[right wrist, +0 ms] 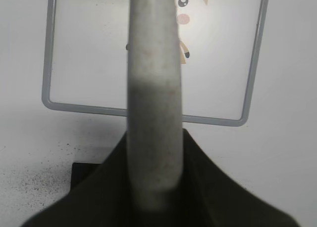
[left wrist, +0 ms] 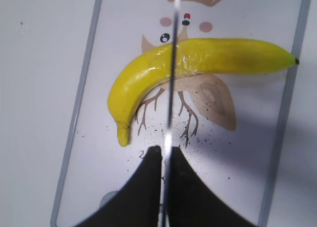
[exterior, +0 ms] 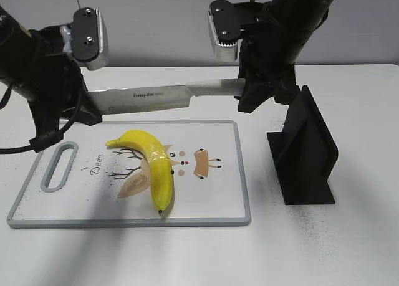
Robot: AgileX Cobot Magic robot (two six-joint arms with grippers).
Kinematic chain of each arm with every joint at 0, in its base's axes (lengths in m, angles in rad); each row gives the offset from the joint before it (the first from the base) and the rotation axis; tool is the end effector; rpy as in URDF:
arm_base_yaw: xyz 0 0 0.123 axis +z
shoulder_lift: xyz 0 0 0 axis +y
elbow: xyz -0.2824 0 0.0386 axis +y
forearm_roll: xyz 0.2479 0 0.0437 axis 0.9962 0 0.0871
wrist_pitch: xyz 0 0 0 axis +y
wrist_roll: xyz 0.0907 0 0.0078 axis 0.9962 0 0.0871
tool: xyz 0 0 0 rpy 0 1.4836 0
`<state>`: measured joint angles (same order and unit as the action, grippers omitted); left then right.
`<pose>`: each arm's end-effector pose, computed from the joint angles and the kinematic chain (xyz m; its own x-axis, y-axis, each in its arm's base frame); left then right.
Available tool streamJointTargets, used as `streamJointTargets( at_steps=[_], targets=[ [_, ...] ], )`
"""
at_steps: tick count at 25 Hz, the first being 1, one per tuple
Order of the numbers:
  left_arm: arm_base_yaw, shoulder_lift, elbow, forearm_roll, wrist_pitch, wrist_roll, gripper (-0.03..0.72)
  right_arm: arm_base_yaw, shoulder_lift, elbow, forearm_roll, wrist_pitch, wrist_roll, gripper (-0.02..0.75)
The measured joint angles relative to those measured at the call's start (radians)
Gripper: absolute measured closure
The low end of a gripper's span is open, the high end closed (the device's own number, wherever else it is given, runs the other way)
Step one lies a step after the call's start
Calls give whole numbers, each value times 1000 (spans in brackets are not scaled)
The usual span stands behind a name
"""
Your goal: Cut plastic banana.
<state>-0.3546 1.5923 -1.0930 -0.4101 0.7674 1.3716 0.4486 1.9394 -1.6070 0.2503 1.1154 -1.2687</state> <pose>0.2913 -0.1347 0.2448 -0.0215 0.9060 -0.4227 0.9588 0.1384 0.2480 0.3569 0.1943 0.2464 0.0741 -0.9549 -0.2875 -0.9925 -0.0424 -0.1150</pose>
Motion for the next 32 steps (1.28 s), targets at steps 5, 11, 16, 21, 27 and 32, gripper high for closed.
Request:
streamJointTargets(
  at_steps=[5, 11, 16, 21, 27, 32],
  targets=[
    [0, -16, 0, -24, -2, 4, 616, 0, -4, -44, -16, 10, -15, 572],
    [2, -16, 0, -91, -4, 5, 95, 0, -4, -67, -26, 11, -10, 575],
    [2, -19, 0, -121, -8, -18, 27, 0, -4, -67, -35, 26, -5, 575],
    [42, -28, -18, -121, -11, -241, 27, 0, -10, -67, -37, 95, 54, 575],
    [172, -28, -116, -87, 116, -511, 39, 0, -65, -67, -80, 98, 412, 575],
    [244, -28, -218, 74, 223, -837, 71, 0, -117, -68, -99, 101, 712, 575]
  ],
)
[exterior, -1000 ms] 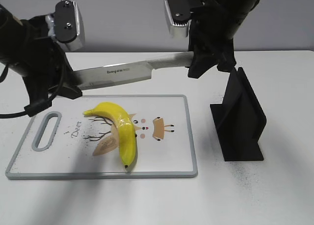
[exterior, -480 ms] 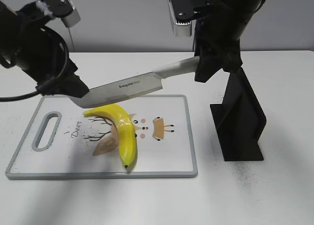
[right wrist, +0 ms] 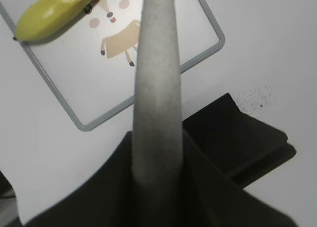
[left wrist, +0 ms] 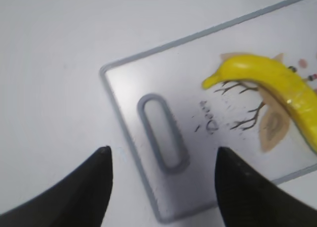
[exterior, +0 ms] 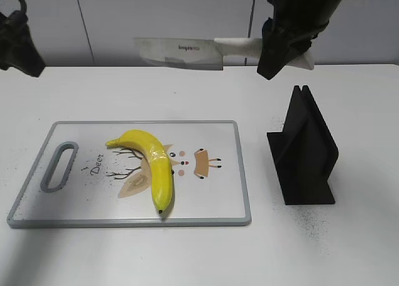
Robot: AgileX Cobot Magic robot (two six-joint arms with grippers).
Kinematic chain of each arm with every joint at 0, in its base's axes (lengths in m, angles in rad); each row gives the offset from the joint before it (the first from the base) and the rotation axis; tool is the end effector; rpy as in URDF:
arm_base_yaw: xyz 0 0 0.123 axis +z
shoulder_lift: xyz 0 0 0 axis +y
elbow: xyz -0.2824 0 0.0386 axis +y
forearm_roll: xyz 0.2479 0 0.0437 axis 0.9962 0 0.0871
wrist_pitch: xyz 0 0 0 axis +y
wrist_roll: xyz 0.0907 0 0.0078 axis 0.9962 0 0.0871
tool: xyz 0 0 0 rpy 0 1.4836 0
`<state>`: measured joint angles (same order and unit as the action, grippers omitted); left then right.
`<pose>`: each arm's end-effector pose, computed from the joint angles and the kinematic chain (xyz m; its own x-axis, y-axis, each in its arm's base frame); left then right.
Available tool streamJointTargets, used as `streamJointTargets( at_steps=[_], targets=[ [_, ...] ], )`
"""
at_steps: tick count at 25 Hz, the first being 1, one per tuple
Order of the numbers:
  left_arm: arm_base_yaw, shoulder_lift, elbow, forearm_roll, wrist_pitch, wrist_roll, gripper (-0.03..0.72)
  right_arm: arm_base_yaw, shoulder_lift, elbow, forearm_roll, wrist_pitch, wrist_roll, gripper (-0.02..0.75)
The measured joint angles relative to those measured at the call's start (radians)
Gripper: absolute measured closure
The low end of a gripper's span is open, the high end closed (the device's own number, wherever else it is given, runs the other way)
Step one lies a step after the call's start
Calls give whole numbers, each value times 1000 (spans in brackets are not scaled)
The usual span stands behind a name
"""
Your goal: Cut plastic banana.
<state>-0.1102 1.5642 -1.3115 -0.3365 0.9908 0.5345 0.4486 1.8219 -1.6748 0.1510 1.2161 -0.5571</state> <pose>0.3202 -0.0607 0.3068 -0.7703 0.4124 -0.4864 0.5138 0.8531 -0.0905 0.3418 0.1788 0.3077 -0.5285 -0.7853 -0.3227 -0.8248 0.5649 -0.0241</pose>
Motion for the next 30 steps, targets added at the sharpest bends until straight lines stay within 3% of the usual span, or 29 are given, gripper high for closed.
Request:
streamJointTargets(
  at_steps=[4, 8, 20, 30],
  targets=[
    [27, -4, -25, 195, 172, -253, 83, 0, -52, 0, -3, 4, 279, 575],
    [36, -15, -23, 265, 221, -343, 98, 0, -103, 12, -3, 4, 520, 575],
    [37, -365, 193, 271, 226, -373, 101, 0, -379, 394, -5, -77, 753, 575],
    [37, -743, 429, 271, 184, -375, 101, 0, -557, 567, -69, -134, 866, 575]
  ],
)
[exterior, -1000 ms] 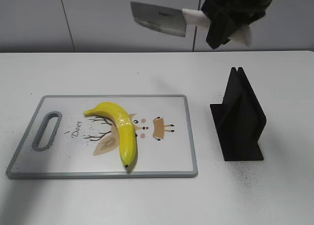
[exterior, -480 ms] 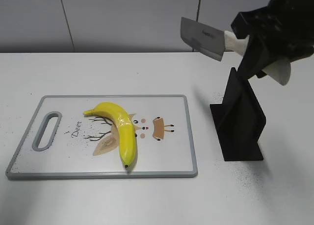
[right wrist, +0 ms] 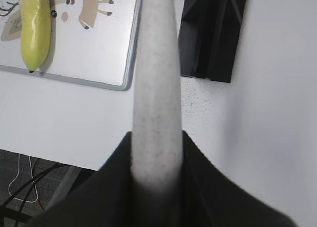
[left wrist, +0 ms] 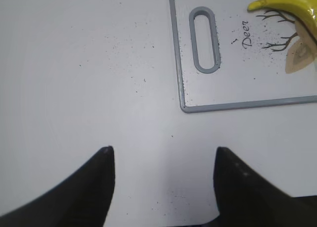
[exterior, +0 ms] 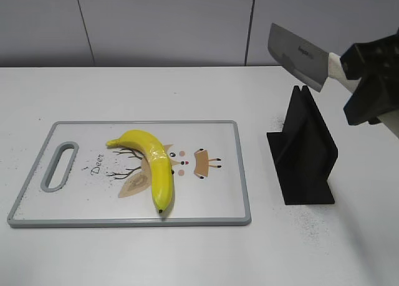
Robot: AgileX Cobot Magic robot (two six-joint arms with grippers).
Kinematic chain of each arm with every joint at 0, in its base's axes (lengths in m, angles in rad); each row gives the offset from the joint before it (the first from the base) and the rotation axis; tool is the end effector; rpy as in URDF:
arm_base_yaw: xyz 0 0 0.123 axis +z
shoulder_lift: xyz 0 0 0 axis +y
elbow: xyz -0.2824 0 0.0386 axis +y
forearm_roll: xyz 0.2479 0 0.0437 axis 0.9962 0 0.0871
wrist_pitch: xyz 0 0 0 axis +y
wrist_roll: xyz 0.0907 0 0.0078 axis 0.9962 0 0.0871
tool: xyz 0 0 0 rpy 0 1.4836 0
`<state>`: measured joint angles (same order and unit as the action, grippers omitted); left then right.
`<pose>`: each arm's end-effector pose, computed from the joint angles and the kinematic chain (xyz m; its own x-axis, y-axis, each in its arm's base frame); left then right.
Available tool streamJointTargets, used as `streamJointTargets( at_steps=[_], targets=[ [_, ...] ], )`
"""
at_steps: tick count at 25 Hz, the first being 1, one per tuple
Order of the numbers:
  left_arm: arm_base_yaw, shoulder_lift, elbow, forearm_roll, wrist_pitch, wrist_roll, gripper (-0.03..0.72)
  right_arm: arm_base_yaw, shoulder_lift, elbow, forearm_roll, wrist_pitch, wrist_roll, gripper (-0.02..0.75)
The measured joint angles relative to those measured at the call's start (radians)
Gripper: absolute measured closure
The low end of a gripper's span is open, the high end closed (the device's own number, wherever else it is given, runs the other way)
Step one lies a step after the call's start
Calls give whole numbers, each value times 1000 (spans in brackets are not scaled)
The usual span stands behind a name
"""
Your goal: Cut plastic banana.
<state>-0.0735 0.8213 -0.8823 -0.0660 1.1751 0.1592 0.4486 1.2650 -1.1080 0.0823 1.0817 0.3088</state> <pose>0.1269 -0.0149 0.3370 -0.8314 0.1947 -0.5204 0.2175 0.9759 0.0175 0.2138 0.1102 0.3254 -0.9297 -0.0705 -0.3614 -0.1517 0.9677 0.2014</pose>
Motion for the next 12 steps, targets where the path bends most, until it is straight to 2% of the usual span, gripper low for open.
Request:
streamJointTargets(
  at_steps=[5, 12],
  targets=[
    [0, -204, 143, -29, -11, 0, 72, 0, -79, 74, -48, -4, 63, 575],
    [0, -488, 332, -77, -12, -4, 69, 0, -181, 165, -82, -4, 145, 575]
  ],
)
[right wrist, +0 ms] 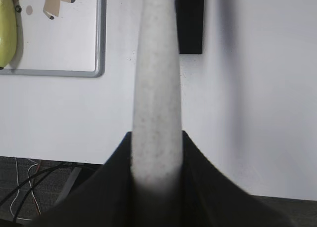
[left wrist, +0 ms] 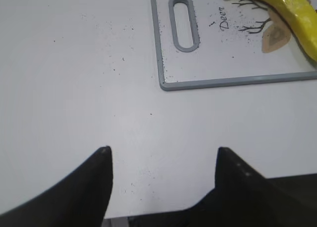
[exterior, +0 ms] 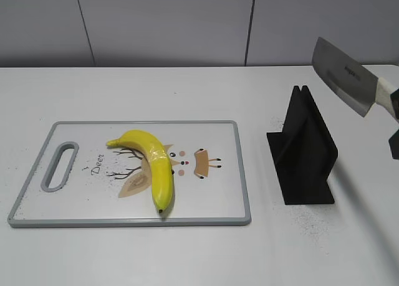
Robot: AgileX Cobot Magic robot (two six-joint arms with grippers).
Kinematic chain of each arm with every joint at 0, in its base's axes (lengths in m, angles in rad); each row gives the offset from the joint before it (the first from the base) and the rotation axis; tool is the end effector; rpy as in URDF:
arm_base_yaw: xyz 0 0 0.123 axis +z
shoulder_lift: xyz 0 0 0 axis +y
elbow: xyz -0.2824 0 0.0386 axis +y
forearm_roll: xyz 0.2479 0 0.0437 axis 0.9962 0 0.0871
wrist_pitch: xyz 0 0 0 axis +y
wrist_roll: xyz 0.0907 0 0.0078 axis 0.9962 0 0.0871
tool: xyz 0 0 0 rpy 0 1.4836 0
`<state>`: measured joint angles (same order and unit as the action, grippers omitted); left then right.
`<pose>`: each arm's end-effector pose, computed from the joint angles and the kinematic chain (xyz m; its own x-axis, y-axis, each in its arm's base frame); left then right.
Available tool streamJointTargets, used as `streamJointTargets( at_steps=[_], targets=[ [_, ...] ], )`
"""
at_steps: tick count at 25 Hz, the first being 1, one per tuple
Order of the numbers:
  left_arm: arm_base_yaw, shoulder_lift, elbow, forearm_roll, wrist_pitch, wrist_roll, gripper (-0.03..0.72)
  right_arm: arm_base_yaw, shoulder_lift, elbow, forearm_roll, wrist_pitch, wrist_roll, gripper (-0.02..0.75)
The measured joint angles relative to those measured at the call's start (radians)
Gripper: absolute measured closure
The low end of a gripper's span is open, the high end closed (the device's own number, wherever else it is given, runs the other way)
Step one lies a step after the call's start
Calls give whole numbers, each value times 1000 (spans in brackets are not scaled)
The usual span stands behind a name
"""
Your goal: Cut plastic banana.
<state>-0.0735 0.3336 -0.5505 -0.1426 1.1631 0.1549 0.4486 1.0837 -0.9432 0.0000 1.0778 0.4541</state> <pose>0.0366 -0.0146 0.2798 -0.7336 0.1513 -0.6625 0.2311 0.9723 -0.0338 0.1731 0.0833 0.3167 -0.9230 0.0426 -0.3825 -0.0321 0.9819 0.1867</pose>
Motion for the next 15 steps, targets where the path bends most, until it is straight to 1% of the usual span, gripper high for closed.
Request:
streamJointTargets(
  at_steps=[3, 9, 15],
  targets=[
    [0, -125, 47, 2, -13, -2, 76, 0, -21, 25, 0, 1, 10, 575],
    [0, -316, 66, 11, -53, -3, 105, 0, -21, 30, 0, -3, 16, 575],
    [0, -329, 66, 11, -62, -3, 109, 0, 34, 30, 0, -46, 16, 575]
  ],
)
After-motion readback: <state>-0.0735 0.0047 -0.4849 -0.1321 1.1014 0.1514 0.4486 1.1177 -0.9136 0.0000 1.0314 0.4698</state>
